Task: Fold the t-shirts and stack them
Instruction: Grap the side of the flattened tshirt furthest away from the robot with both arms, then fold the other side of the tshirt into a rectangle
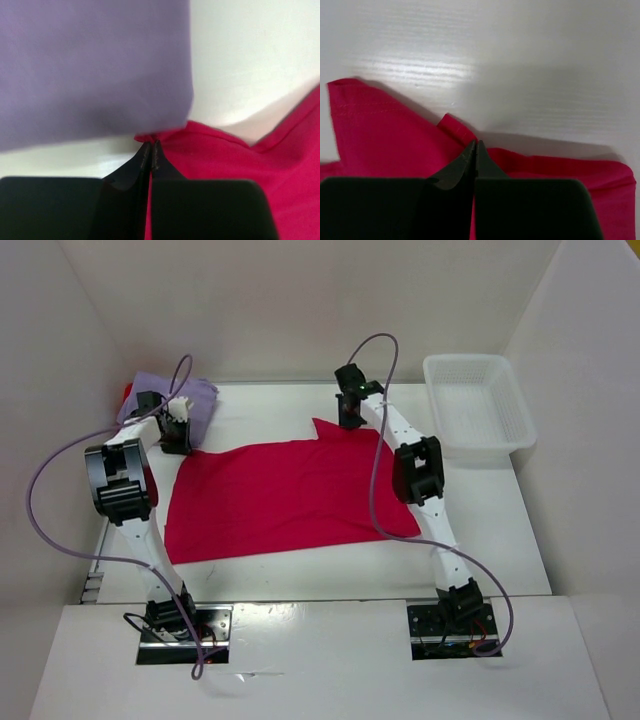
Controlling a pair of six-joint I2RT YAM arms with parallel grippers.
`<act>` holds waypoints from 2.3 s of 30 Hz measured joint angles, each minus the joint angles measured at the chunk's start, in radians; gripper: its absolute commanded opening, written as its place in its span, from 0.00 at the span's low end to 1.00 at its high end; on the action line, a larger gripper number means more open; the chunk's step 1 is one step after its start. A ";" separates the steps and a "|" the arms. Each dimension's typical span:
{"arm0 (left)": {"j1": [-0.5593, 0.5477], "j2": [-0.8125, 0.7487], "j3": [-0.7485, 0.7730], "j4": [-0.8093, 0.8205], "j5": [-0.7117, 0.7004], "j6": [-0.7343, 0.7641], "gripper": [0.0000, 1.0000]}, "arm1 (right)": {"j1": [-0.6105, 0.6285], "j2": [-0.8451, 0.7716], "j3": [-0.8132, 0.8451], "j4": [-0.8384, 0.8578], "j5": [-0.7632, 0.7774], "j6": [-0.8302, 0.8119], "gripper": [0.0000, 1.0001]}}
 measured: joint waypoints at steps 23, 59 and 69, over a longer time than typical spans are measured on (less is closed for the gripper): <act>0.000 -0.444 -0.471 -0.119 -0.068 0.330 0.00 | 0.134 -0.859 -1.266 0.283 -0.101 0.218 0.21; -0.032 -0.479 -0.503 -0.163 -0.164 0.354 0.00 | 0.039 -0.636 -1.059 0.307 -0.180 0.164 0.14; -0.032 -0.450 -0.340 -0.123 -0.179 0.274 0.00 | 0.019 -0.628 -0.926 0.272 -0.130 0.159 0.00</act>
